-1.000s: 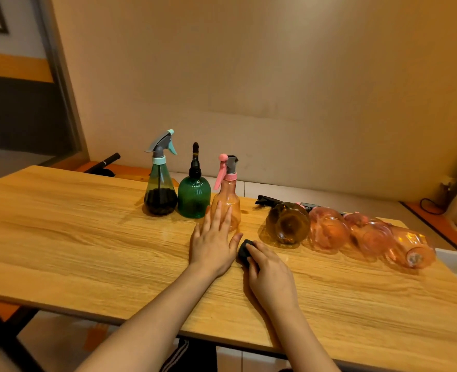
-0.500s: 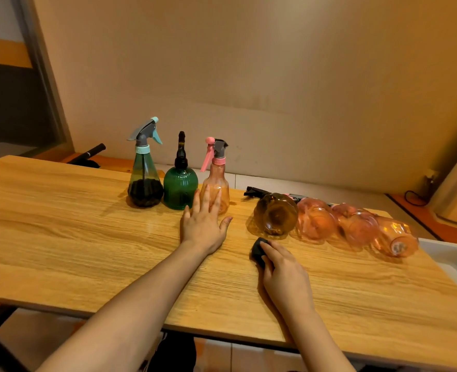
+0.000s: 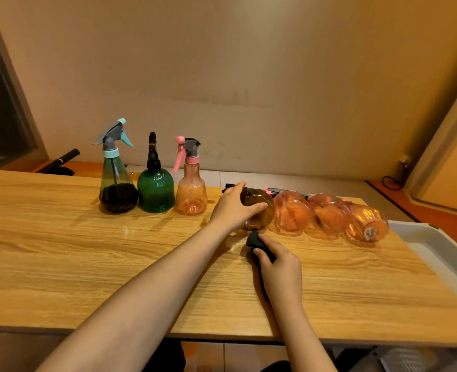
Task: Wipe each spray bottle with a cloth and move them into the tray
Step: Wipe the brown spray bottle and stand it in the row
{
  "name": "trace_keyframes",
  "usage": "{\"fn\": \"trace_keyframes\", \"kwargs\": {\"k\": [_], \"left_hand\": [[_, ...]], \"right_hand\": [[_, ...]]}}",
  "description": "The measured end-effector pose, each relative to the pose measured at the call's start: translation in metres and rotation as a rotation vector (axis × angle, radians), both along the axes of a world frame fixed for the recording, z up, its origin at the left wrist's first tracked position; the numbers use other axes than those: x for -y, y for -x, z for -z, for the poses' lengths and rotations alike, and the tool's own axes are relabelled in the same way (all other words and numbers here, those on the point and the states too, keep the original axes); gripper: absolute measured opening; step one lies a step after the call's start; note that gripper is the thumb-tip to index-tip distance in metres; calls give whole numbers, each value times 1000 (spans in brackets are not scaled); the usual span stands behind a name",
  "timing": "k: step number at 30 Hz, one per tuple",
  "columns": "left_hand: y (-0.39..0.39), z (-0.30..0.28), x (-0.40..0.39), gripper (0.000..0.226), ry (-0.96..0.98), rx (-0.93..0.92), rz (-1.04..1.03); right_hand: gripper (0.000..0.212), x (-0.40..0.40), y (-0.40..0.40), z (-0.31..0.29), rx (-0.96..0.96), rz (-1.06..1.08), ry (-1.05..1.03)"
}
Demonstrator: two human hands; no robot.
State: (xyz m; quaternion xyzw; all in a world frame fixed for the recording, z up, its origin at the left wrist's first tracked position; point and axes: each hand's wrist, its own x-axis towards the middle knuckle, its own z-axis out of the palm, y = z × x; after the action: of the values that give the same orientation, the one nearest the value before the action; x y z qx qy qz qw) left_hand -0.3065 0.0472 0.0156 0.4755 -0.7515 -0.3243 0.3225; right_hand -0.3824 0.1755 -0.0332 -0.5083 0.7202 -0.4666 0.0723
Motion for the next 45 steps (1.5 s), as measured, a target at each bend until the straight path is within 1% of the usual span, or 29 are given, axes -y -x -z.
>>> {"fn": "trace_keyframes", "kwargs": {"k": [3,6,8,10,13,14,17,18,20,22,25,28,30,32,34,36,39,42,45], "left_hand": [[-2,8,3,57,3,-75,-37],[-13,11,1,47,-3,-152,-52],[-23,13,-4,46,-27,-191,-52],[-34,18,-11,46,-24,-211,-50],[-52,22,-30,43,-30,-256,-55],[-58,22,-38,39,-64,-304,-40],[-66,18,-63,25,-246,-480,21],[-65,16,-67,24,-276,-469,-4],[-61,9,-68,38,-325,-401,-84],[-54,3,-62,53,-428,-350,-168],[-48,0,-55,60,-521,-349,-208],[-49,5,-57,54,-474,-436,-149],[-54,16,-61,54,-368,-492,-62],[-60,25,-66,68,-278,-511,37],[-64,33,-68,83,-262,-541,115],[-68,39,-67,91,-271,-559,158],[-72,42,-65,97,-270,-545,185],[-75,42,-63,95,-251,-532,206],[-77,41,-62,81,-243,-537,229]], "right_hand": [[30,-1,4,-2,244,41,90],[27,-2,9,-5,539,67,204],[26,-3,10,-6,643,64,263],[26,-3,10,-7,694,56,305],[27,-3,10,-8,686,58,360],[27,-3,10,-8,675,52,374],[27,-3,10,-6,637,12,379],[28,-3,8,-6,629,-14,366],[29,-3,6,-5,605,-82,321],[32,-5,3,-6,575,-159,285],[38,-7,2,-9,578,-220,267],[39,-8,5,-10,624,-239,287],[37,-9,6,-9,640,-248,304],[36,-10,6,-10,653,-264,324],[37,-11,5,-10,650,-278,339],[39,-10,4,-10,624,-289,341],[42,-9,3,-6,560,-295,336],[43,-10,2,-5,517,-290,335],[43,-9,1,-4,498,-285,340]]}}
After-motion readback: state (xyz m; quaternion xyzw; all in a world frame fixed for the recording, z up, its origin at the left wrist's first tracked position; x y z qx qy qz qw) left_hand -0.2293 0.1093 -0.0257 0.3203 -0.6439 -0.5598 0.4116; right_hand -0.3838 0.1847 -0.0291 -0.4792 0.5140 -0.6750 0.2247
